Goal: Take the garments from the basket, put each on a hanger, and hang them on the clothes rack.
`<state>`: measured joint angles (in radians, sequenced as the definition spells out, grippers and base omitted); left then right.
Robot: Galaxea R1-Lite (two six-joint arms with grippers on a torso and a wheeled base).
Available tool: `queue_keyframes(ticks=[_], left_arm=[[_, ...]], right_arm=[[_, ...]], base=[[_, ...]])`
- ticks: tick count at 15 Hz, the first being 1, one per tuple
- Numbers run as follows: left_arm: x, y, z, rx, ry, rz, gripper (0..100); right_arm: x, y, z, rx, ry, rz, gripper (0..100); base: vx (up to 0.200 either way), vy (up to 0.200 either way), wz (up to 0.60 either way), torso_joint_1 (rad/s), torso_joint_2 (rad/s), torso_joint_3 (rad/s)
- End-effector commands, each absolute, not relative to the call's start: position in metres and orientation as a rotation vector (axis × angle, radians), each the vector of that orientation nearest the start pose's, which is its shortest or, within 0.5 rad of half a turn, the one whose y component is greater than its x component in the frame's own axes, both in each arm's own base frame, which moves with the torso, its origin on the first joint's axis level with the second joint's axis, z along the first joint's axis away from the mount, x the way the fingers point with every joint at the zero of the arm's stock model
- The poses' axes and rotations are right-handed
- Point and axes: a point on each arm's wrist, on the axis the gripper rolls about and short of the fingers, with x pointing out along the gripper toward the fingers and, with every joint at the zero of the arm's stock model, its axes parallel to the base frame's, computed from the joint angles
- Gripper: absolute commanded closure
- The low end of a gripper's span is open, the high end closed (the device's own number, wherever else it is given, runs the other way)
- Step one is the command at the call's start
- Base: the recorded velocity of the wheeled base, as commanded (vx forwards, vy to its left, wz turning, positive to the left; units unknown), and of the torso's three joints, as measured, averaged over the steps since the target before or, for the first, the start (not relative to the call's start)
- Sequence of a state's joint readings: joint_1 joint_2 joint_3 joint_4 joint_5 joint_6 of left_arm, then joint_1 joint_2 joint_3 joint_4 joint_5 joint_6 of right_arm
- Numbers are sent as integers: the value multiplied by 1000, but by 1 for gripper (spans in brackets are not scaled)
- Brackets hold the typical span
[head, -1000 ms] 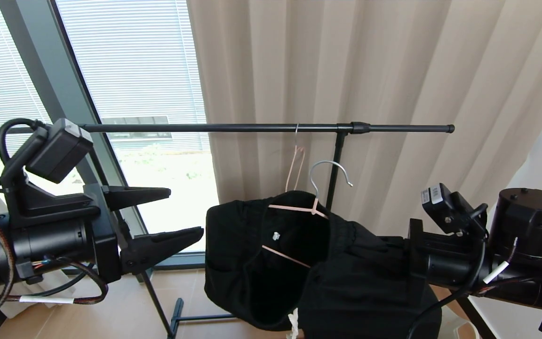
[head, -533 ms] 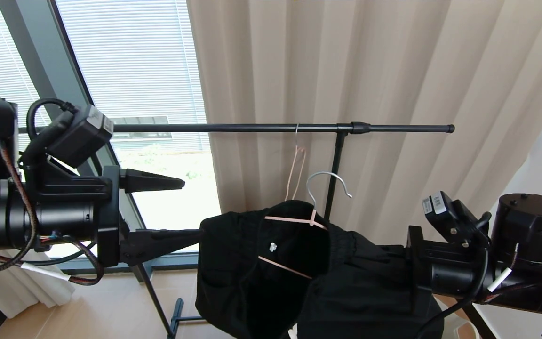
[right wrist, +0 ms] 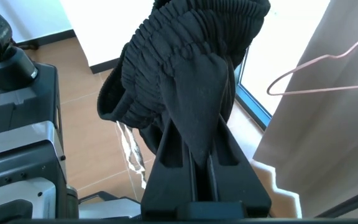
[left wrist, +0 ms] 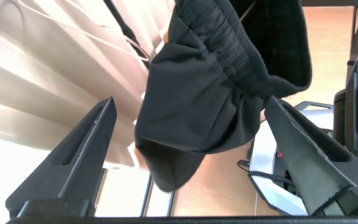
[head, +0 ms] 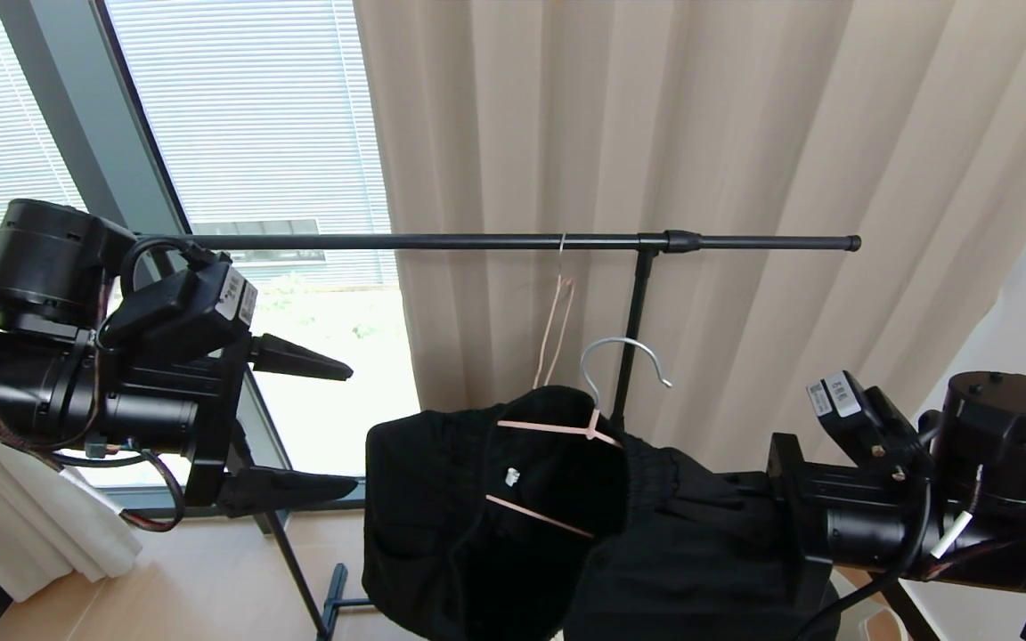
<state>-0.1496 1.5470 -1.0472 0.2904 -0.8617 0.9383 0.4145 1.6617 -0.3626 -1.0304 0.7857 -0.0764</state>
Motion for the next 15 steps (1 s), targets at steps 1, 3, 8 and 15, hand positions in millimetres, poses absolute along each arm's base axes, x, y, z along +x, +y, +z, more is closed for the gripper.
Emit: queue_keyframes(ticks=[1,3,8,15], left_arm=[[252,-55,210,527,273,-1227,0],[253,-55,208,525,280,-1230,0],[257,-57,202,532,285,-1247,0],[261,-61,195,547,288,-1272,0]], right_arm=[[213,111,124,-11,240,1212,100],[213,111,124,-14,239,1219,100],[213,112,123,-16,236,1238,100],[211,111,122,-16,236,1267,100]], base=[[0,0,0,0,0,0],[0,0,0,0,0,0],[0,0,0,0,0,0],[0,0,0,0,0,0]])
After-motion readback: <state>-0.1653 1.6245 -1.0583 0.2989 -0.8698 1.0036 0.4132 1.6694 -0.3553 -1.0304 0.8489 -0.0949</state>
